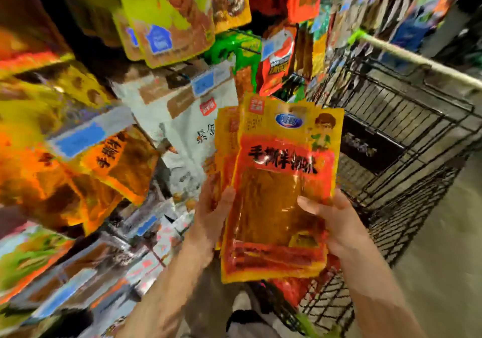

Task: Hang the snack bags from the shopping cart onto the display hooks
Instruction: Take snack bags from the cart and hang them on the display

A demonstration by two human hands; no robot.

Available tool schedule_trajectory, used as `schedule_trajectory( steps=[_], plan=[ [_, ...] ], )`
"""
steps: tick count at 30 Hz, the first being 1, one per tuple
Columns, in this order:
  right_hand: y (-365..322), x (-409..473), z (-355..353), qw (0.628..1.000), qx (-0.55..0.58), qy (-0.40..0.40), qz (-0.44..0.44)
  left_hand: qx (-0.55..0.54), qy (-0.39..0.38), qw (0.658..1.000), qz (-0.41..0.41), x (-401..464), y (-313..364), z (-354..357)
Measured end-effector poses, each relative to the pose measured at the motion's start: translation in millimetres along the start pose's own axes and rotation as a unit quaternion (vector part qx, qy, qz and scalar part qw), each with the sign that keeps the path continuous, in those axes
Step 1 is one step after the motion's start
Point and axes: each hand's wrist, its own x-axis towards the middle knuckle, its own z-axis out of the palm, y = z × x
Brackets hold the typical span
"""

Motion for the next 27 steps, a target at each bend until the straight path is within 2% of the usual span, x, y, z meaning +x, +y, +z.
schedule_trajectory(
  steps=[3,4,6,12,17,22,27],
  plan=[
    [-2,-6,50,0.998,-0.015,-0.043,-0.035,-0.048,0.022,0.998,0.029,-30,28,-32],
    [-4,-9,69,0.997,-0.019,-0.06,-0.053,-0.034,0.049,0.996,0.068,-43,37,-47],
    [-10,-15,104,0.992,-0.035,-0.096,-0.078,-0.011,0.119,0.982,0.144,-63,52,-76],
    [-31,-31,194,0.951,-0.069,-0.267,-0.139,0.029,0.22,0.93,0.292,-117,101,-133],
    [-53,-33,247,0.932,-0.027,-0.33,-0.148,-0.087,0.274,0.893,0.347,-145,136,-151],
    [-68,-36,280,0.918,-0.055,-0.349,-0.181,-0.121,0.289,0.876,0.367,-153,156,-161],
    [-73,-29,292,0.926,-0.039,-0.302,-0.225,-0.095,0.271,0.874,0.392,-144,175,-157]
  ],
)
